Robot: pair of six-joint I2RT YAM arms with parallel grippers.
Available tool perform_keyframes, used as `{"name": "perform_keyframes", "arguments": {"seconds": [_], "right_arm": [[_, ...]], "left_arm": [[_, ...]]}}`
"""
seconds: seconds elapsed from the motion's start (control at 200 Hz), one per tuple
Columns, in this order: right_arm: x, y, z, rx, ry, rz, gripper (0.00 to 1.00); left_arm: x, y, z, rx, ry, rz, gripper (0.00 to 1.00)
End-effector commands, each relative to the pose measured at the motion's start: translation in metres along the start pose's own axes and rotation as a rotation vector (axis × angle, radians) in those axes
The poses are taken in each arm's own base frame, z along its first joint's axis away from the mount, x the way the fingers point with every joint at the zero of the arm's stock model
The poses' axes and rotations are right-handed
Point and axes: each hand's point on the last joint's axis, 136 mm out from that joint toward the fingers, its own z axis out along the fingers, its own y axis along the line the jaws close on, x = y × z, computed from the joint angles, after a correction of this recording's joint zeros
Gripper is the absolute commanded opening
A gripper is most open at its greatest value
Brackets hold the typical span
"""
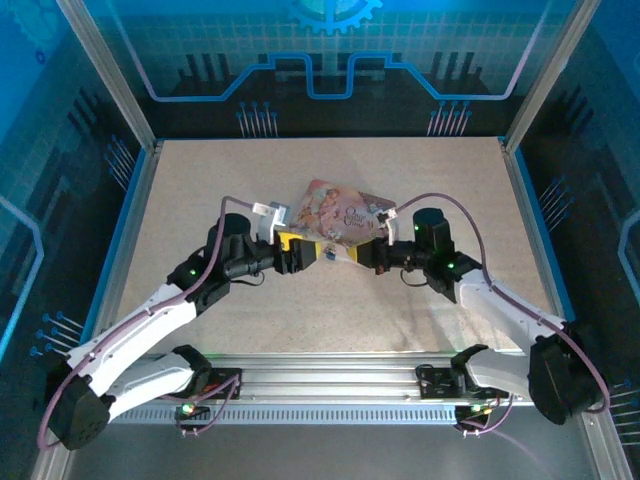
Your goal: Unlock the padlock with the key
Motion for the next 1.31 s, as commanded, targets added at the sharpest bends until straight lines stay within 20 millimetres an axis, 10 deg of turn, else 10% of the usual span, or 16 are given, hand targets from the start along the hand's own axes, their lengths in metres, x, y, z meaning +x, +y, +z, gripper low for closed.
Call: {"name": "perform_keyframes", "arguments": {"seconds": [0.0,0.8,1.301], "right_arm": [[-0.003,-0.023,0.0,0.081,0.016,0.068,0.03],[-0.018,-0.099,0.028,0.251,0.022,0.169,0.03],[0.016,-0.124,0.024,0.331,0.081,0.257,0.04]], "left_arm": [[0.022,0.033,0.002,-0.113,0.031,-0.018,0.74],[0.071,0.086,0.058,-0.147,0.107,0.046,0.7],[0.074,0.098,0.084,-0.148,0.114,0.063,0.72]]}}
